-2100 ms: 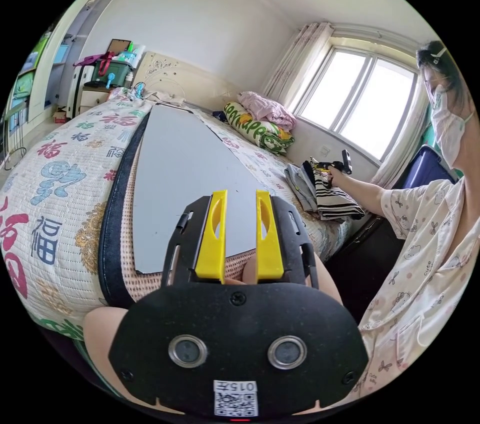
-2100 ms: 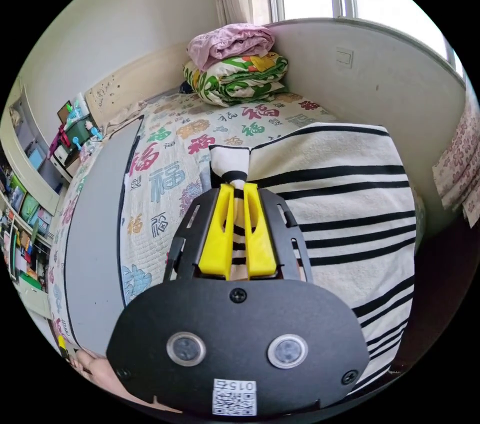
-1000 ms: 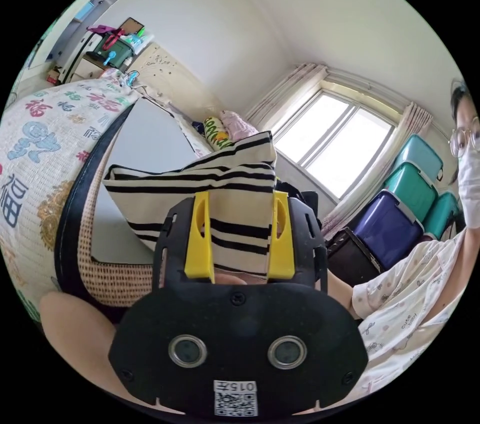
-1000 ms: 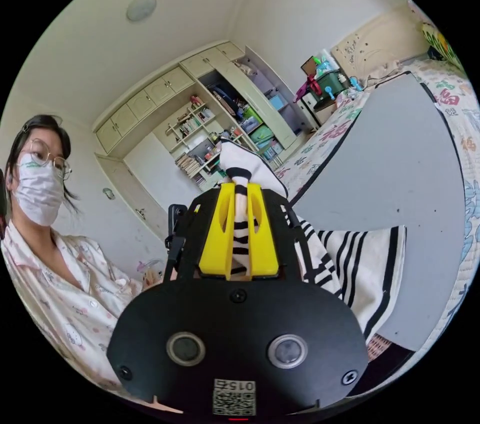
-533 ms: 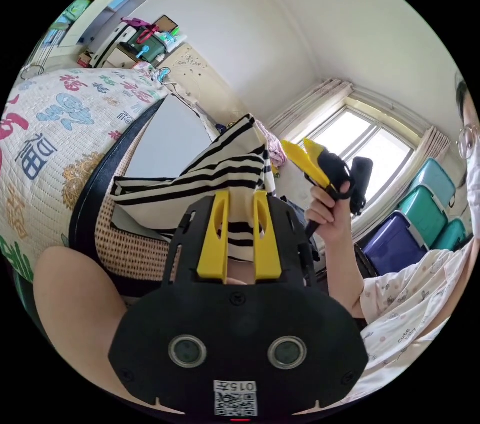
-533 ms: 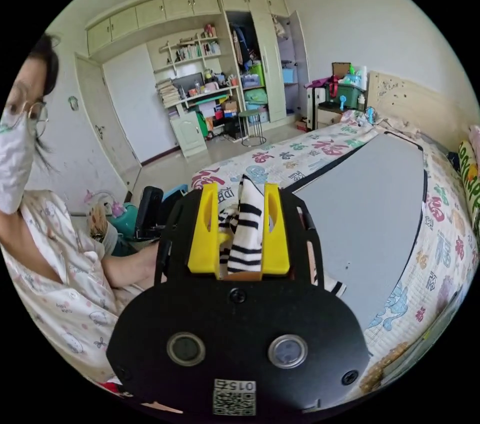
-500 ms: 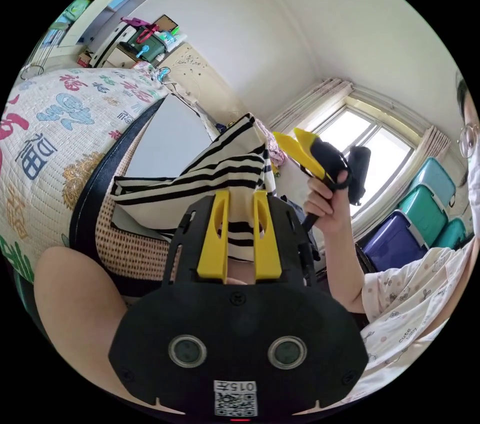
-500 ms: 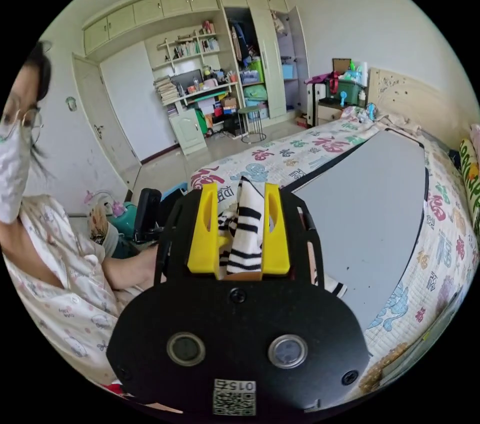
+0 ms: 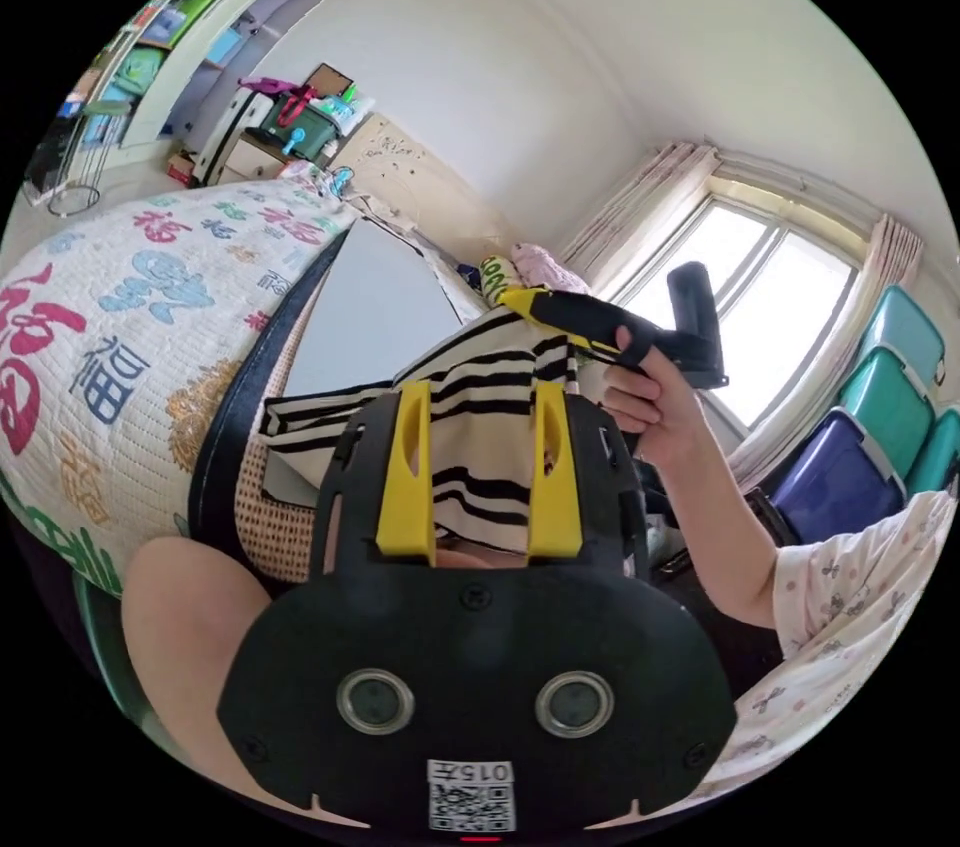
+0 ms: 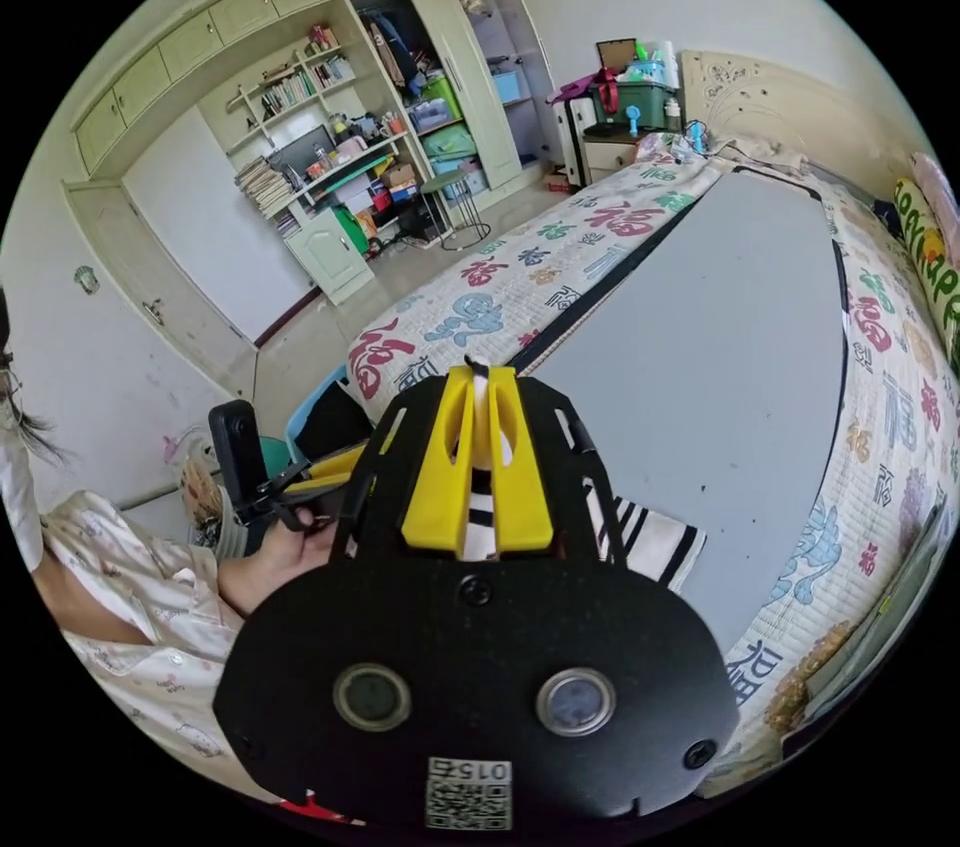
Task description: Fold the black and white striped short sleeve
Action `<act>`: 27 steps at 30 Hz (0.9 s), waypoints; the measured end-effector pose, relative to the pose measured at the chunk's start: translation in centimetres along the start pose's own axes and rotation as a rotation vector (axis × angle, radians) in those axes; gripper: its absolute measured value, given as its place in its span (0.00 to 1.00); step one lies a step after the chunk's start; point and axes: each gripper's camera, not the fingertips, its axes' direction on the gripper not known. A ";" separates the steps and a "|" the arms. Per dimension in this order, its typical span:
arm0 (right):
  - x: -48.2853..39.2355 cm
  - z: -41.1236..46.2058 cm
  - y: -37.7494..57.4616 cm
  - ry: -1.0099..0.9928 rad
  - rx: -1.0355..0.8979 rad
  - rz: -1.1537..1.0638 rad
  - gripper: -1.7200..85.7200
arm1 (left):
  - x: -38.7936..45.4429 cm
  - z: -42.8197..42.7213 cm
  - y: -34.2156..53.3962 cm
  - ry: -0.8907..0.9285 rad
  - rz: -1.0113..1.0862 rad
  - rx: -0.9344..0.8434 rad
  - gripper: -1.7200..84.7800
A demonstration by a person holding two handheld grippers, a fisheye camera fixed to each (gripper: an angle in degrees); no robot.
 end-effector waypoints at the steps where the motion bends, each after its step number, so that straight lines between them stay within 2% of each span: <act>1: 0.3 -1.1 0.4 -0.001 0.008 0.009 0.03 | 1.2 0.5 0.3 -0.036 0.032 0.004 0.15; 9: 1.9 -8.3 1.4 0.038 0.062 0.024 0.03 | 5.8 2.7 2.1 -0.213 0.118 -0.015 0.13; 11: 3.0 -10.8 1.2 0.057 0.085 0.046 0.03 | 7.3 3.5 2.2 -0.231 0.192 0.009 0.03; 13: 4.1 -13.4 1.1 0.084 0.112 0.078 0.03 | 7.6 3.2 1.7 -0.199 0.189 0.035 0.02; 18: 7.4 -26.0 2.0 0.163 0.316 0.167 0.02 | 8.9 -1.9 -1.3 -0.155 0.228 0.158 0.01; 20: 8.8 -34.0 3.5 0.217 0.466 0.212 0.02 | 9.6 -5.7 -3.2 -0.189 0.253 0.254 0.01; 23: 10.0 -42.5 6.0 0.236 0.612 0.238 0.03 | 10.3 -10.2 -5.8 -0.116 0.295 0.347 0.01; 27: 10.3 -48.7 8.6 0.190 0.693 0.188 0.02 | 12.5 -13.7 -7.7 -0.062 0.374 0.396 0.01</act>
